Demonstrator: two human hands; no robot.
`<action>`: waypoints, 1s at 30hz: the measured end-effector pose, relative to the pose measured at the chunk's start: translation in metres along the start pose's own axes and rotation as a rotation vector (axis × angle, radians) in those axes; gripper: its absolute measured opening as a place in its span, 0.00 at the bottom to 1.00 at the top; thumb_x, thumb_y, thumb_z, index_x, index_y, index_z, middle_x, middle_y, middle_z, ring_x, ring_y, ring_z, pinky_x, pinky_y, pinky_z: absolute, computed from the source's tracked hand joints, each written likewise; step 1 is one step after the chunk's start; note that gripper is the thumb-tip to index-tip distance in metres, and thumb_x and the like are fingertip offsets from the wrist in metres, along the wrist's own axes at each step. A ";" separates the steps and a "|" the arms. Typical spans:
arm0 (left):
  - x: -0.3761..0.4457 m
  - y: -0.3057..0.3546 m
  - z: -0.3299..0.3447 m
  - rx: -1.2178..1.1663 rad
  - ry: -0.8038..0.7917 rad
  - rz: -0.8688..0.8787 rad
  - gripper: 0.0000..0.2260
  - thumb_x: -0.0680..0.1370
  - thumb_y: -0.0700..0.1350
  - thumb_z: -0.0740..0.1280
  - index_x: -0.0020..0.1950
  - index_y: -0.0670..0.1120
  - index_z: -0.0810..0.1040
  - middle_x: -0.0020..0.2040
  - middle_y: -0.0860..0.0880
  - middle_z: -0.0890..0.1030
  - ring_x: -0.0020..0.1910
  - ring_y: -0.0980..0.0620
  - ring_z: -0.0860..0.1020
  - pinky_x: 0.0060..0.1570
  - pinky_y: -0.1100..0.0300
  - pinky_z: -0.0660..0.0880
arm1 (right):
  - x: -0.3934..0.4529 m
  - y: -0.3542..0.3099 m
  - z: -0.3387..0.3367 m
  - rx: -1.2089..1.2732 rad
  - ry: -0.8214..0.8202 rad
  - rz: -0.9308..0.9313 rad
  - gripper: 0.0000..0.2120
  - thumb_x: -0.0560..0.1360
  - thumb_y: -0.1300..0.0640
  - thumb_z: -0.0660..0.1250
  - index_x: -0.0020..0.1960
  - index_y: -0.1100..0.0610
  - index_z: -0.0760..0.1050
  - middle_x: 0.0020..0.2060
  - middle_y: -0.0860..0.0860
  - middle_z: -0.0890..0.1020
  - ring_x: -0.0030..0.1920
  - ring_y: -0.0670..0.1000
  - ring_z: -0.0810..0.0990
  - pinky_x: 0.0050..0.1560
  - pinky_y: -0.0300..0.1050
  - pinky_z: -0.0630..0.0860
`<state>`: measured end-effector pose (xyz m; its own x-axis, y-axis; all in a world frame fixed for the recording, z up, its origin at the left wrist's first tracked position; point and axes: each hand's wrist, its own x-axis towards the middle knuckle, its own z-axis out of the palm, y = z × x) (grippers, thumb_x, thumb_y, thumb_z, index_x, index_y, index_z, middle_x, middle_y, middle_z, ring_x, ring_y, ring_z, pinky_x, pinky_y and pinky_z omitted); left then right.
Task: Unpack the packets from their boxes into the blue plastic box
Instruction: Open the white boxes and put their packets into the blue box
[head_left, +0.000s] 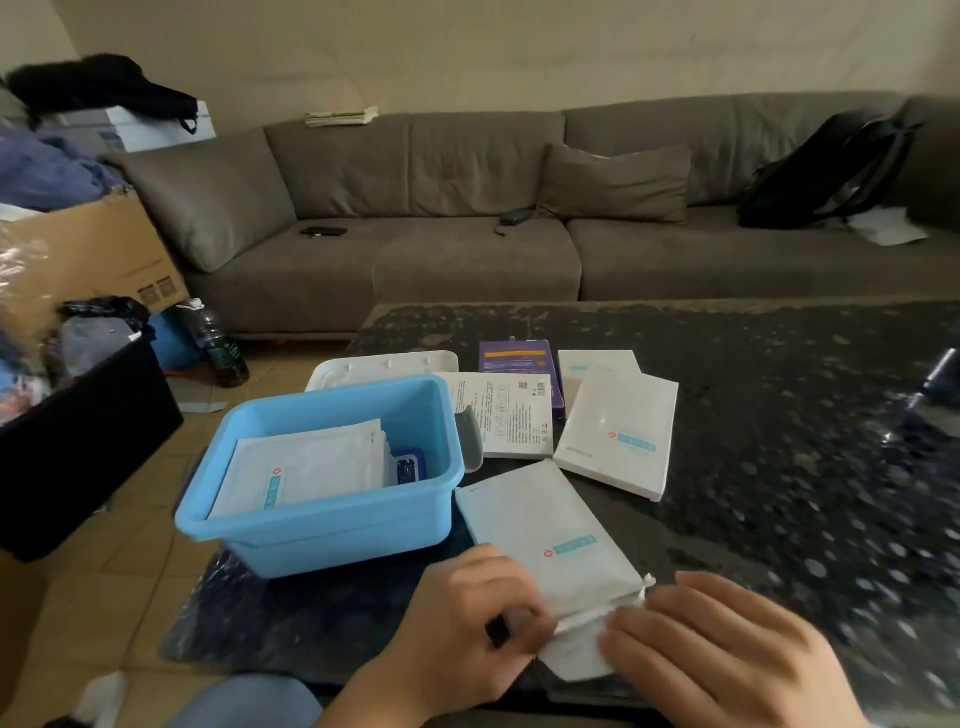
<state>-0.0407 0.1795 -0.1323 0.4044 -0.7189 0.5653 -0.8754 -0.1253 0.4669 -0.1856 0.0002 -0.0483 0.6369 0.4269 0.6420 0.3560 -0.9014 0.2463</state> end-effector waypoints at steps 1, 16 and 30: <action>-0.002 0.002 -0.001 -0.030 -0.047 -0.030 0.09 0.78 0.53 0.70 0.41 0.49 0.81 0.40 0.58 0.80 0.40 0.58 0.76 0.39 0.56 0.75 | 0.004 0.006 -0.002 0.041 -0.038 0.021 0.12 0.75 0.61 0.63 0.37 0.50 0.81 0.35 0.45 0.82 0.30 0.50 0.79 0.31 0.42 0.78; 0.050 0.062 -0.048 -1.088 0.379 -0.834 0.11 0.72 0.45 0.70 0.52 0.44 0.85 0.52 0.43 0.86 0.51 0.44 0.84 0.52 0.48 0.79 | 0.084 0.043 0.012 0.750 0.139 1.015 0.13 0.71 0.43 0.69 0.54 0.46 0.77 0.44 0.39 0.83 0.47 0.39 0.81 0.47 0.34 0.78; 0.030 0.023 -0.140 -0.825 0.504 -0.848 0.17 0.69 0.51 0.75 0.55 0.46 0.83 0.51 0.46 0.86 0.52 0.46 0.84 0.48 0.47 0.81 | 0.113 0.016 0.050 1.585 -0.234 1.327 0.17 0.69 0.60 0.72 0.57 0.57 0.80 0.48 0.53 0.86 0.46 0.55 0.86 0.39 0.49 0.83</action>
<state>-0.0111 0.2504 -0.0096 0.9647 -0.2633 -0.0048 0.0524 0.1740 0.9834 -0.0737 0.0379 -0.0078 0.9538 -0.1677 -0.2494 -0.2210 0.1710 -0.9602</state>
